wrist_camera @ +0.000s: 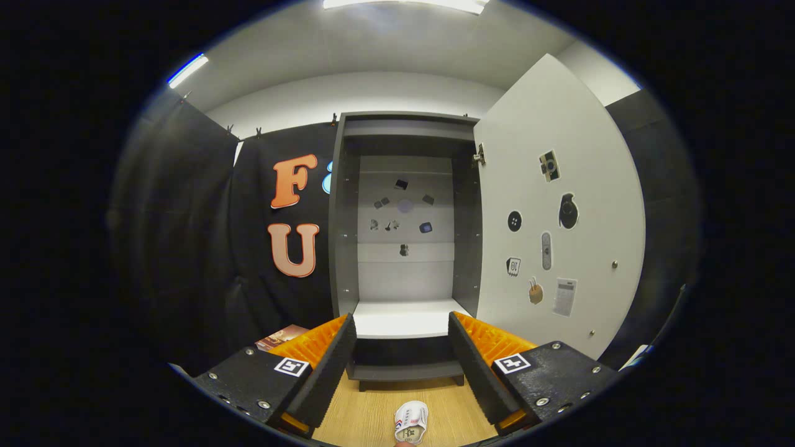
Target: Open the shoe cabinet door, grab the shoes and put them into the shoe cabinet, then close the shoe cabinet door.
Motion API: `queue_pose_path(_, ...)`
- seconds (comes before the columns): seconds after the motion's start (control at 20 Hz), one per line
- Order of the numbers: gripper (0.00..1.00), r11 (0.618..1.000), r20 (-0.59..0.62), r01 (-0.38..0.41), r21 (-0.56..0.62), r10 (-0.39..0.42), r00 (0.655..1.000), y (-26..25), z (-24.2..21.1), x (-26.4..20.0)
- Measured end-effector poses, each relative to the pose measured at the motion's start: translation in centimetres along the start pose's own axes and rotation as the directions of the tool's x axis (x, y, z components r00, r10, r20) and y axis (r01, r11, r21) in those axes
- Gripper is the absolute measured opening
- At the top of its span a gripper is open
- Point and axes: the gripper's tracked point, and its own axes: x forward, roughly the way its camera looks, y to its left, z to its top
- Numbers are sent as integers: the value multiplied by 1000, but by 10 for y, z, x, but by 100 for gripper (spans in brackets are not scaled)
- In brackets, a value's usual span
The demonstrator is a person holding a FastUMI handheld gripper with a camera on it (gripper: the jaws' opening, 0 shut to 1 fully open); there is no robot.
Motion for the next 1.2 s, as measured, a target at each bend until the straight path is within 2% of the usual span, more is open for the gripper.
queue_pose_path(0.15,93,1000,-48,-7,7,8,999,0,-24,8)
queue_pose_path(0.3,93,1000,-137,-8,30,12,991,-1,-68,14)
queue_pose_path(0.5,93,997,-281,-18,75,38,959,-1,-135,19)
queue_pose_path(0.85,93,998,-392,-31,60,52,918,4,-205,26)
queue_pose_path(1.05,93,995,-496,-28,95,72,865,7,-261,25)
queue_pose_path(1.2,94,992,-579,-17,128,89,810,11,-309,22)
